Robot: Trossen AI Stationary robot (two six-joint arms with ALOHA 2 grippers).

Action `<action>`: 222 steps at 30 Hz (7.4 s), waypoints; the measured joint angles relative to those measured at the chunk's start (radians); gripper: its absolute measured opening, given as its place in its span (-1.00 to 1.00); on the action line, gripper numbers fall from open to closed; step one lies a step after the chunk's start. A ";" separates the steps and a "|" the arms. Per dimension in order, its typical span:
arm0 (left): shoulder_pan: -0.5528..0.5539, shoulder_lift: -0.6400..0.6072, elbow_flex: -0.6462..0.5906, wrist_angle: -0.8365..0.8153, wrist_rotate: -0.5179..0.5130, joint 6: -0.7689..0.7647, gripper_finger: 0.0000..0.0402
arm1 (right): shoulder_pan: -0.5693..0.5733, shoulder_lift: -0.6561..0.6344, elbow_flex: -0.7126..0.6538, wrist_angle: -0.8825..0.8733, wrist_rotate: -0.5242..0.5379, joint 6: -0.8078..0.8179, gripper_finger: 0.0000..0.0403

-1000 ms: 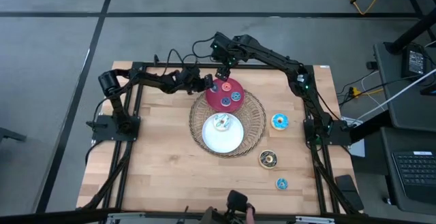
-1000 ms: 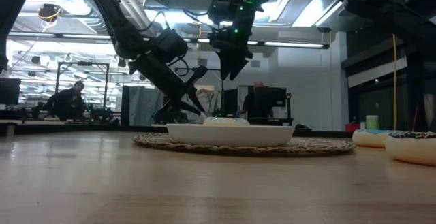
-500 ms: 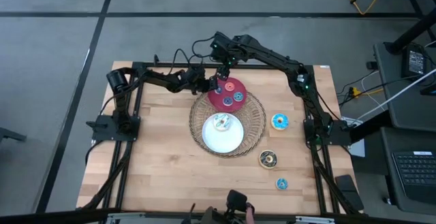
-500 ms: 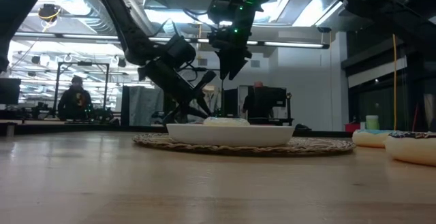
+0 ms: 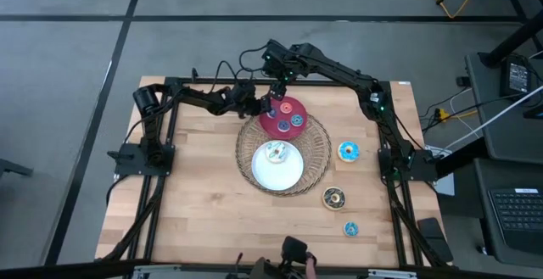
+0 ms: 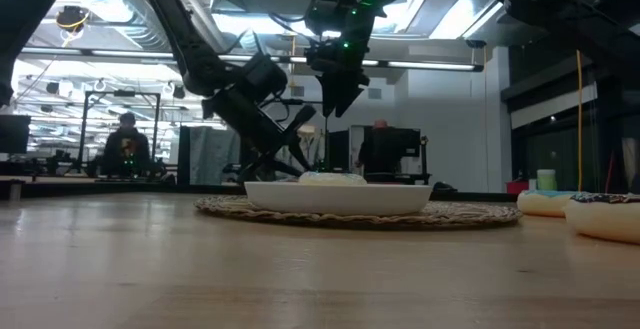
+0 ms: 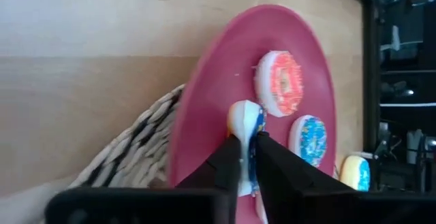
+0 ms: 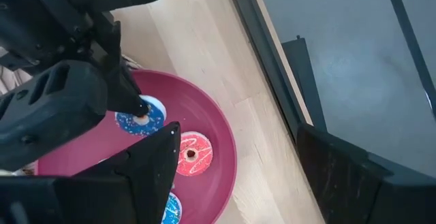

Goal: Pick & Place donuts
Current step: Put the small blue donut on the red plate, then put the large blue donut on the white plate

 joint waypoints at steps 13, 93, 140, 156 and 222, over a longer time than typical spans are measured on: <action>0.007 -0.004 -0.001 -0.028 -0.027 0.015 -0.11 | -0.001 0.000 0.000 0.001 0.000 -0.002 0.45; 0.020 -1.411 -0.695 -0.173 -0.398 0.602 0.33 | 0.014 -0.231 -0.001 -0.073 0.024 0.200 0.45; -0.129 -1.715 -0.842 -0.309 -0.498 0.797 0.33 | 0.708 -1.374 -1.399 -0.138 0.331 1.467 0.45; -0.134 -1.782 -0.842 -0.385 -0.524 0.783 0.33 | 0.701 -1.379 -1.519 -0.047 0.221 1.633 0.45; -0.134 -1.865 -0.842 -0.455 -0.524 0.811 0.33 | 0.187 -1.373 -1.980 0.462 -0.044 1.105 0.44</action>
